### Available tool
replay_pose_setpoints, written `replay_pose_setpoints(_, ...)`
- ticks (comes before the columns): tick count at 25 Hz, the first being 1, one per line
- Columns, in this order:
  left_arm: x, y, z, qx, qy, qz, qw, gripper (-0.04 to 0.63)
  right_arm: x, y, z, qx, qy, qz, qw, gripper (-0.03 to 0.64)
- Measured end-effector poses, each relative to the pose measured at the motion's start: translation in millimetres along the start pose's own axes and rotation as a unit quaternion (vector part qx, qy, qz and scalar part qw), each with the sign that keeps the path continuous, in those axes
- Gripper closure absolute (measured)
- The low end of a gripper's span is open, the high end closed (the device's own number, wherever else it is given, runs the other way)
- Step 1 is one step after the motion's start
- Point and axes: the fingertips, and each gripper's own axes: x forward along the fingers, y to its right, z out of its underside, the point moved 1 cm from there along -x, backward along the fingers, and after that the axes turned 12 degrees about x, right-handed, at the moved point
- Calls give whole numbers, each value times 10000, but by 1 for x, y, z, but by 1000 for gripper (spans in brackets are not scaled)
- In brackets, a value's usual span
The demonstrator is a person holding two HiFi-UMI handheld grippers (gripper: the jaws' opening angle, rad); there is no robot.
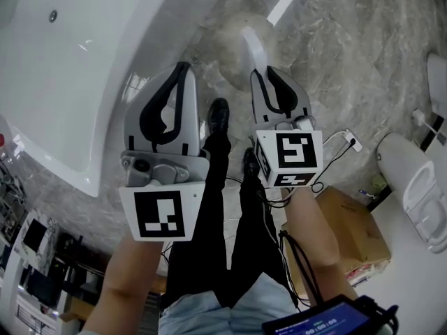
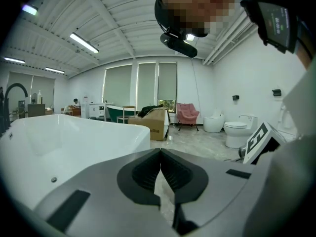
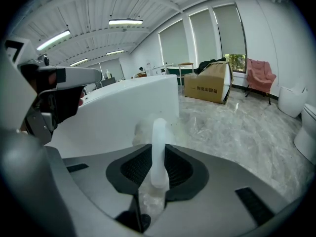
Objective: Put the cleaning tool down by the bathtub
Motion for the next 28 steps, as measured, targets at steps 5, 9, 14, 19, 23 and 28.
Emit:
replay_pose_setpoints(5, 8, 5, 21, 19, 0, 47, 10000, 578, 19, 3, 18, -16, -37, -17, 10000, 526)
replay_pose_setpoints(9, 10, 1, 38, -19, -29, -8, 10000, 578, 32, 3, 31, 26, -73, 6, 10000, 526)
replay_pose_setpoints(14, 13, -1, 54, -25, -51, -47, 10000, 578, 49, 3, 48, 103, -124, -7, 9999, 526)
replay_pose_setpoints(19, 20, 1, 76, 26, -113, 6, 9999, 578, 70, 7, 69, 197, -199, 10, 9996, 526)
replay_pose_setpoints(23, 25, -3, 91, 46, -150, -19, 9999, 578, 89, 13, 88, 216, -287, 26, 9994, 526)
replay_pose_setpoints(28, 28, -6, 106, 75, -227, 22, 9997, 578, 113, 18, 108, 255, -418, 81, 9988, 526)
